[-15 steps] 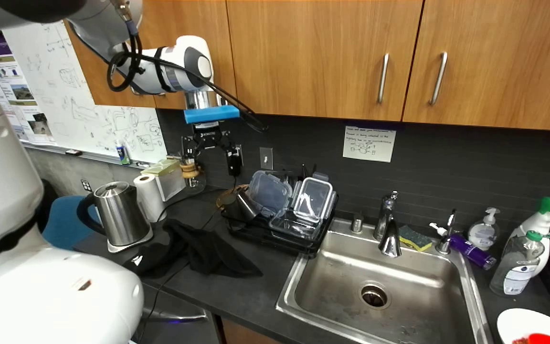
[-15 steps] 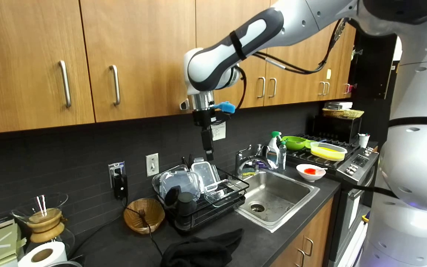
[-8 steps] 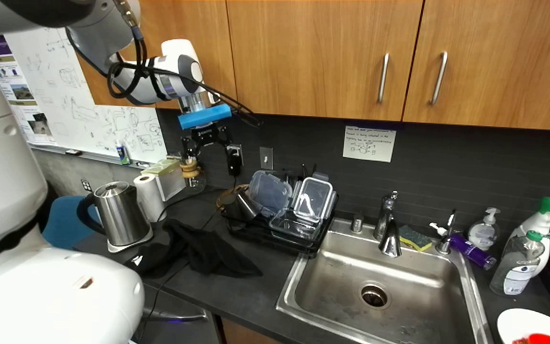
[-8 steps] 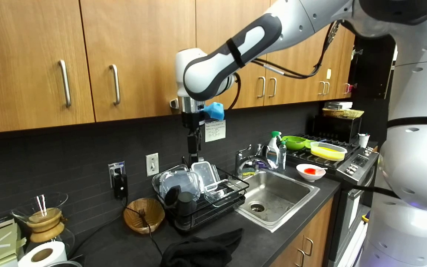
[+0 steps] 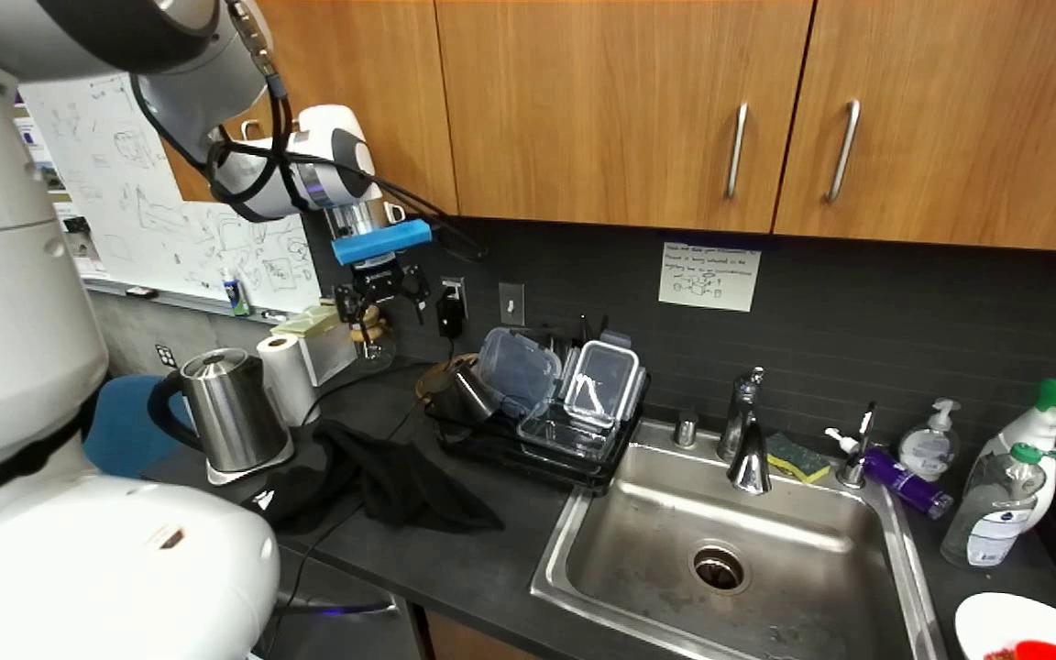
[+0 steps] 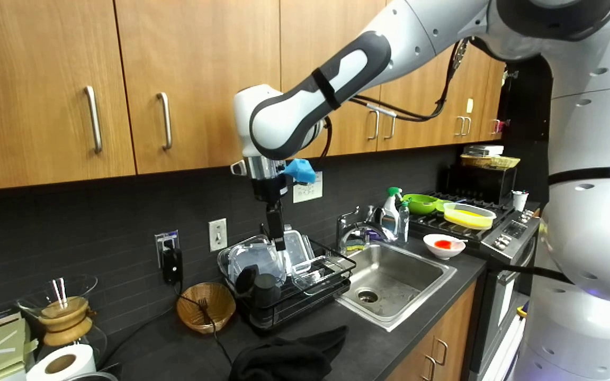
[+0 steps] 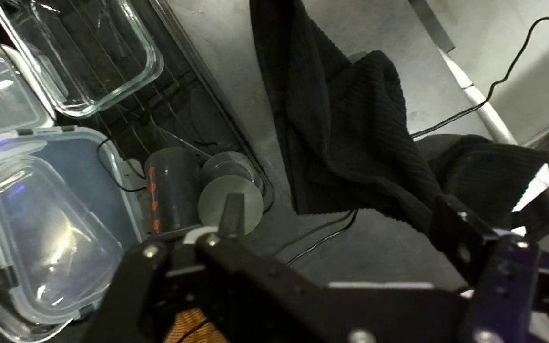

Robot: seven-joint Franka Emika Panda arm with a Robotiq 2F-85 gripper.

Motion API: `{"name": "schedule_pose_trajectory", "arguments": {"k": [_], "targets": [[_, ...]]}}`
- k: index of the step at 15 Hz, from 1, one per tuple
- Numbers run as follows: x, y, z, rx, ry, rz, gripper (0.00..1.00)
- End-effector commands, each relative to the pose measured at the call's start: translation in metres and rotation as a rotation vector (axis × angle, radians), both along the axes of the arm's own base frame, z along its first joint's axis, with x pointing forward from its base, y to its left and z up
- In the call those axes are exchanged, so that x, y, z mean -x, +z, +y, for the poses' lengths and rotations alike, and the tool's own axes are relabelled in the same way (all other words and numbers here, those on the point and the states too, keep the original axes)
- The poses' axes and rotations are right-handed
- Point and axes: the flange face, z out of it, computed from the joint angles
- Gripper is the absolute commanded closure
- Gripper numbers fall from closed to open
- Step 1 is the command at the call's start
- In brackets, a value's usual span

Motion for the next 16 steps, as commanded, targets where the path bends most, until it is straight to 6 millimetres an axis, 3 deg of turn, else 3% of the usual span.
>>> {"name": "schedule_pose_trajectory", "arguments": {"k": [1,7,10,13,16], "targets": [[-0.003,-0.001,0.005,-0.012,0.065,0.068,0.00],[-0.009,-0.010,0.006,-0.024,0.113,0.117,0.00],[-0.009,-0.026,-0.020,0.102,-0.029,0.179,0.00],[0.003,-0.024,-0.054,0.142,-0.134,0.232,0.00],[0.001,-0.026,-0.071,0.142,-0.176,0.266,0.00]]}}
